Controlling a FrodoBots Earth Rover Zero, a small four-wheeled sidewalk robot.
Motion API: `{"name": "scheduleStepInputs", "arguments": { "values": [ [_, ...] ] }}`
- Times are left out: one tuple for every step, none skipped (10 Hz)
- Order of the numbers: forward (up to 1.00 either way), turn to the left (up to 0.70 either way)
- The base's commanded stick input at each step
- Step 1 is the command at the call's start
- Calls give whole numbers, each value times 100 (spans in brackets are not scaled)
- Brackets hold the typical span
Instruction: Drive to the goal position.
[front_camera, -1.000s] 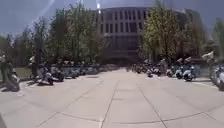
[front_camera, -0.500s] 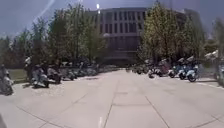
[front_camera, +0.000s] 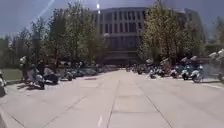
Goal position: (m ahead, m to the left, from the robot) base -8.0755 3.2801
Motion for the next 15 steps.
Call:
{"name": "scheduleStepInputs", "arguments": {
  "values": [
    [49,0],
    [49,0],
    [49,0],
    [49,0],
    [49,0],
    [49,0],
    [49,0],
    [49,0],
    [49,0],
    [48,0],
    [49,0],
    [49,0],
    [49,0],
    [49,0],
    [49,0]
  ]
}}
